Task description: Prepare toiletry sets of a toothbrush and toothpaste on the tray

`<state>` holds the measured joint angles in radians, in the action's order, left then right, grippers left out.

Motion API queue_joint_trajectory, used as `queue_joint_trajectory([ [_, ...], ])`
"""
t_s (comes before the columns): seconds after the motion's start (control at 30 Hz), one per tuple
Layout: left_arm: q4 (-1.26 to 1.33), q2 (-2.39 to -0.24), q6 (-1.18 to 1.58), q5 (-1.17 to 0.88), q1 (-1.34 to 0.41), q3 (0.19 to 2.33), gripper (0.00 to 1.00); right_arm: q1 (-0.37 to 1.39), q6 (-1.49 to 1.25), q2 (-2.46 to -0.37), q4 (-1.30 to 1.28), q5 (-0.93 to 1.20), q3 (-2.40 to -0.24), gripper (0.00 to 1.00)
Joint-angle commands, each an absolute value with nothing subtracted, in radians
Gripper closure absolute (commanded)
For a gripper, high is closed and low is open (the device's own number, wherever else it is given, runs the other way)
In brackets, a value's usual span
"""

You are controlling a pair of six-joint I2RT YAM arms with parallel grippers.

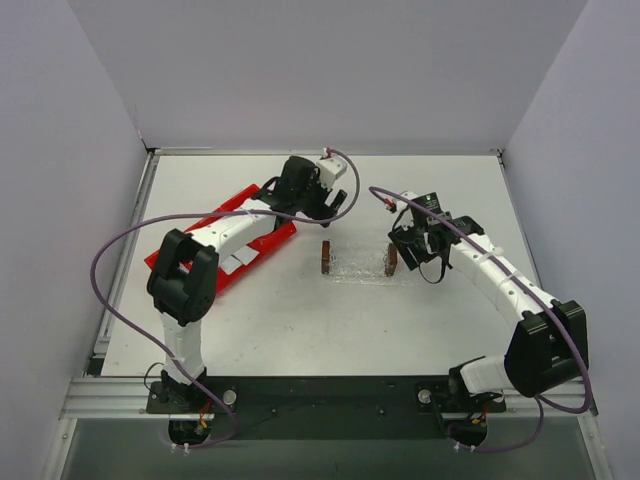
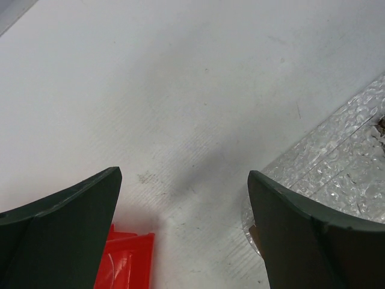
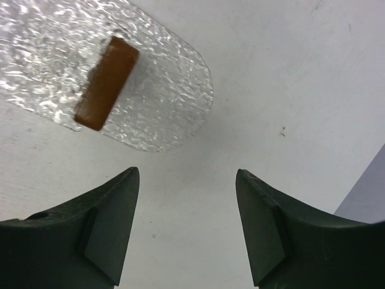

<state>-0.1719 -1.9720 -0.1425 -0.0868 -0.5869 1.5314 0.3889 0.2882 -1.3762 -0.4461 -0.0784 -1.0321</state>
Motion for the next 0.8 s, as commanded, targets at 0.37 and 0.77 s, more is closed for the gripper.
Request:
queue_joint_trajectory([
  [0.37, -0.222, -1.484, -0.139, -0.086, -0.402, 1.28, 0.02, 0.314, 0.233, -1.298, -0.471, 0.084, -1.078, 0.38],
  [0.77, -0.462, -1.364, -0.226, -0.048, -0.272, 1.241, 0.03, 0.354, 0.178, -1.321, -0.482, 0.201, -1.186, 0.36],
])
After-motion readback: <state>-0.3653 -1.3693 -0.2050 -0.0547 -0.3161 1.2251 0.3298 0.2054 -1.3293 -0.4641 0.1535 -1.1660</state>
